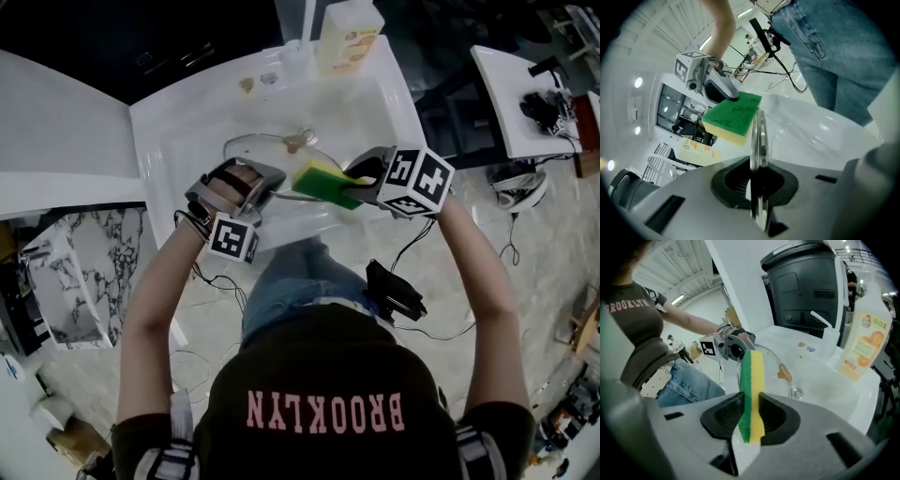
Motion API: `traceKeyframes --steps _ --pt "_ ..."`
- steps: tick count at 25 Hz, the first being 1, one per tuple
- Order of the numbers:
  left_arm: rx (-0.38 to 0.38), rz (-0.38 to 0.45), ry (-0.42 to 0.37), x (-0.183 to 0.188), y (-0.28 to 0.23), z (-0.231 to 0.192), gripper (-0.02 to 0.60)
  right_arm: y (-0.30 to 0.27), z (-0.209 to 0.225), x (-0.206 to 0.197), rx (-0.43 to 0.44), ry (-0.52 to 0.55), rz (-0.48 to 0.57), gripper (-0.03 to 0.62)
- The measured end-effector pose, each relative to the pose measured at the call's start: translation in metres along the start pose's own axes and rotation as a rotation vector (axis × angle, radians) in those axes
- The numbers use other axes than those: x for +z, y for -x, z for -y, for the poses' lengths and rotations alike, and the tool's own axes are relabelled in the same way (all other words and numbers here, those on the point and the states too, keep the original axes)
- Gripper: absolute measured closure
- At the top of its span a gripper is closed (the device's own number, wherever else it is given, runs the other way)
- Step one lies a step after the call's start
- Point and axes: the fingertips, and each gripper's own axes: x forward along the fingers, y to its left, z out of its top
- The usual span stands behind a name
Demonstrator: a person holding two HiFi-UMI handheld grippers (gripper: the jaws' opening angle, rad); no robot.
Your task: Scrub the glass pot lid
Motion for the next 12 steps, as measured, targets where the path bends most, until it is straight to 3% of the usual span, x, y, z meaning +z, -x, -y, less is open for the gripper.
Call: traceKeyframes --steps 6,12 --pt "-0.014 0.030 -0.017 -0.004 0.002 0.006 0.568 -0.018 -0.002 -0.005 0.028 0.038 -0.133 0.507" --pt "-0.063 0.076 -0.013 -0.008 0.004 0.004 0.563 -0.028 0.005 -0.013 0.061 -0.023 -0.146 0.507"
